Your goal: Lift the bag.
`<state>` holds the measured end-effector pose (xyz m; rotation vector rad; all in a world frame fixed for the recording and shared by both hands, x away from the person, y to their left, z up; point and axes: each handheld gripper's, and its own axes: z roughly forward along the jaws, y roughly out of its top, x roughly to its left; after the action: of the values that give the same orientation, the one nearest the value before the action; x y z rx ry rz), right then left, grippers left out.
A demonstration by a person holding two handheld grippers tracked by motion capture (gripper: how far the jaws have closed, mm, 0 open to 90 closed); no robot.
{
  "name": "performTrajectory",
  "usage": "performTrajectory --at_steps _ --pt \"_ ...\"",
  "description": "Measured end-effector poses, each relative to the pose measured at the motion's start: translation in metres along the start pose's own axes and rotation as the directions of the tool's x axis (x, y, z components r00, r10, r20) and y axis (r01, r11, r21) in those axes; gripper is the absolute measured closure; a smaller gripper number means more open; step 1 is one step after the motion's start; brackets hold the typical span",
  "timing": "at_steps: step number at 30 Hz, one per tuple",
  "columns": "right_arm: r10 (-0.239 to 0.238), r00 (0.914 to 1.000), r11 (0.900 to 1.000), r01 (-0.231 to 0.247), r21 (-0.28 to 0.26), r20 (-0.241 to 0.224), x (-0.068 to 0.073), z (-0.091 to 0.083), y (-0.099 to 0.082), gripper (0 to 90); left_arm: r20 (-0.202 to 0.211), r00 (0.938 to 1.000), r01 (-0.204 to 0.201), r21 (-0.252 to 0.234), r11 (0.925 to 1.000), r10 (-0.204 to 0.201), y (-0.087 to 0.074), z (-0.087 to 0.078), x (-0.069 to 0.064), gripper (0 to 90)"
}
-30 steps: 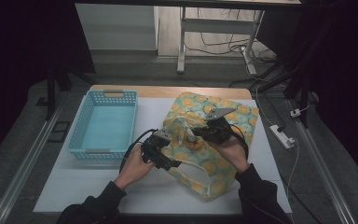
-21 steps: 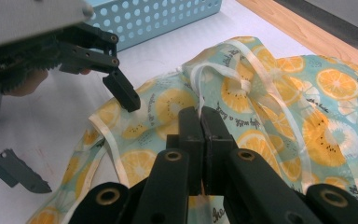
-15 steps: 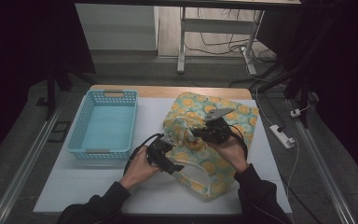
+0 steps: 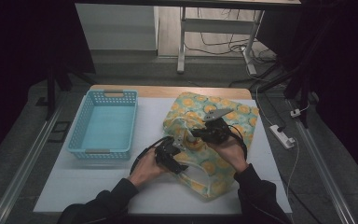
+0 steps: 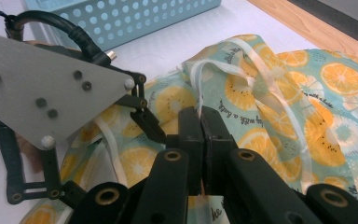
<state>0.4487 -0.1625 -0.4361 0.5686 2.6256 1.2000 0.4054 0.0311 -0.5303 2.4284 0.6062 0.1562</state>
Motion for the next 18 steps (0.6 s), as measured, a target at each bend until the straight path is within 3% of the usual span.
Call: performTrajectory --at_steps 3,8,12,18 --pt "0.003 1.0000 1.0000 -0.003 -0.001 0.002 -0.0005 -0.0007 -0.0001 89.2 0.009 1.0000 -0.005 0.002 1.0000 0.005 0.0013 -0.0028 0.0020 35.8" --pt "0.003 1.0000 1.0000 -0.003 -0.001 0.003 0.0001 -0.0003 0.0001 89.2 -0.012 0.9982 0.059 0.024 0.9980 -0.059 0.0050 -0.0053 0.0089 64.5" --pt "0.003 1.0000 1.0000 -0.003 0.002 0.001 0.0000 0.0003 -0.0002 89.2 0.011 0.9959 0.089 0.041 0.9952 -0.089 0.0078 -0.0049 0.0096 84.2" --pt "0.002 1.0000 1.0000 -0.002 0.001 0.003 -0.0001 -0.0003 0.0000 89.2 0.020 0.9901 0.138 0.037 0.9897 -0.139 0.0076 -0.0048 0.0101 89.3"
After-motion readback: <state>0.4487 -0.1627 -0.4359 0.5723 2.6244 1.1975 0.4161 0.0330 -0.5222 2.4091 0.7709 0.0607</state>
